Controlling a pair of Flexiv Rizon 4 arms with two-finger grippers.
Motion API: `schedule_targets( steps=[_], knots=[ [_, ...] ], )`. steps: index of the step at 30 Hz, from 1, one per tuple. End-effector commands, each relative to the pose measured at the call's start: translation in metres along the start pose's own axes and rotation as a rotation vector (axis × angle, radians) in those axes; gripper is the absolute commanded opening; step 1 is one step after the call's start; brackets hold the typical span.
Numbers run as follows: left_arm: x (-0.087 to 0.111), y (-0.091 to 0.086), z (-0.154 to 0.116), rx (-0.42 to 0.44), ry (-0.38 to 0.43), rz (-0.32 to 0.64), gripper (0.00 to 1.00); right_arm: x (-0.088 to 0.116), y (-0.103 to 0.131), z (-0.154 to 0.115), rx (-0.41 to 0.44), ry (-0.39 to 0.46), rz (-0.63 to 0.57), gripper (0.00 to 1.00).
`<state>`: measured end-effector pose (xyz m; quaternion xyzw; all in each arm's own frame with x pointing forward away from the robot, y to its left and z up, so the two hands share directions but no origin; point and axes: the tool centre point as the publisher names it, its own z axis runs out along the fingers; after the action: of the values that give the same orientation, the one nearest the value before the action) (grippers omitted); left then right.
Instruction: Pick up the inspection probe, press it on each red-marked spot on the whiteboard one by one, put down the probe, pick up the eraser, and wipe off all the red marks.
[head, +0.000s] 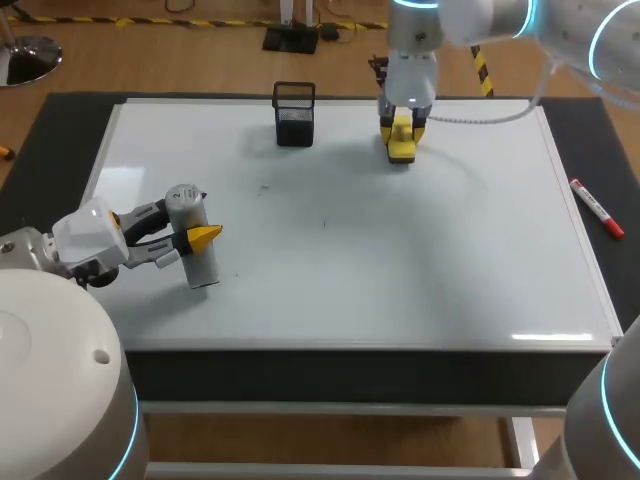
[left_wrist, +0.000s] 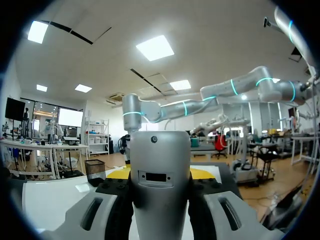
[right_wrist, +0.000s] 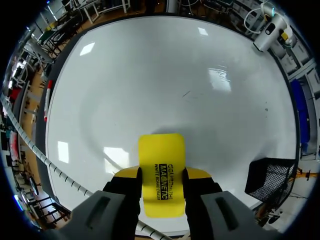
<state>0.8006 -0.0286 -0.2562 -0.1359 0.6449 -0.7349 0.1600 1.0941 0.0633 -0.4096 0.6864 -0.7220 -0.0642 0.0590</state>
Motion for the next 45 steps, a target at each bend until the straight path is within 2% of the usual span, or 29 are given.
schedule_targets(
  steps=[1, 19, 20, 21, 22, 29, 34, 38, 40, 43, 45],
  knots=[
    [0.001, 0.0, 0.0, 0.004, -0.002, 0.003, 0.0, -0.002, -0.008, 0.002, -0.021, 0.018, 0.001, 0.0],
    [0.001, 0.0, 0.0, 0.004, -0.002, 0.003, 0.0, -0.002, -0.015, 0.01, 0.001, 0.04, 0.007, 0.0],
    [0.001, 0.0, 0.0, 0.004, -0.002, 0.003, 0.0, -0.002, -0.015, 0.009, 0.004, 0.046, 0.012, 0.08],
    [0.001, 0.0, 0.0, 0.004, -0.002, 0.003, 0.0, -0.002, -0.015, 0.009, 0.004, 0.046, 0.012, 0.38],
    [0.001, 0.0, 0.0, 0.004, -0.002, 0.003, 0.0, -0.002, -0.016, 0.009, 0.006, 0.047, 0.014, 1.0],
    [0.001, 0.0, 0.0, 0.004, -0.002, 0.003, 0.0, 0.007, -0.018, -0.004, 0.033, 0.012, 0.058, 1.0],
    [0.001, 0.0, 0.0, 0.004, -0.002, 0.003, 0.0, 0.017, -0.021, -0.022, 0.031, -0.08, 0.143, 1.0],
    [0.001, 0.0, 0.0, 0.004, -0.002, 0.003, 0.0, 0.025, -0.028, -0.037, -0.015, -0.151, 0.25, 1.0],
    [0.001, 0.0, 0.0, 0.004, -0.002, 0.003, 0.0, 0.031, -0.03, -0.045, -0.023, -0.212, 0.272, 1.0],
    [0.001, 0.0, 0.0, 0.004, -0.002, 0.003, 0.0, 0.04, -0.033, -0.061, -0.067, -0.297, 0.347, 1.0],
    [0.001, 0.0, 0.0, 0.004, -0.002, 0.003, 0.0, 0.046, -0.036, -0.069, -0.13, -0.326, 0.412, 1.0]
  ],
)
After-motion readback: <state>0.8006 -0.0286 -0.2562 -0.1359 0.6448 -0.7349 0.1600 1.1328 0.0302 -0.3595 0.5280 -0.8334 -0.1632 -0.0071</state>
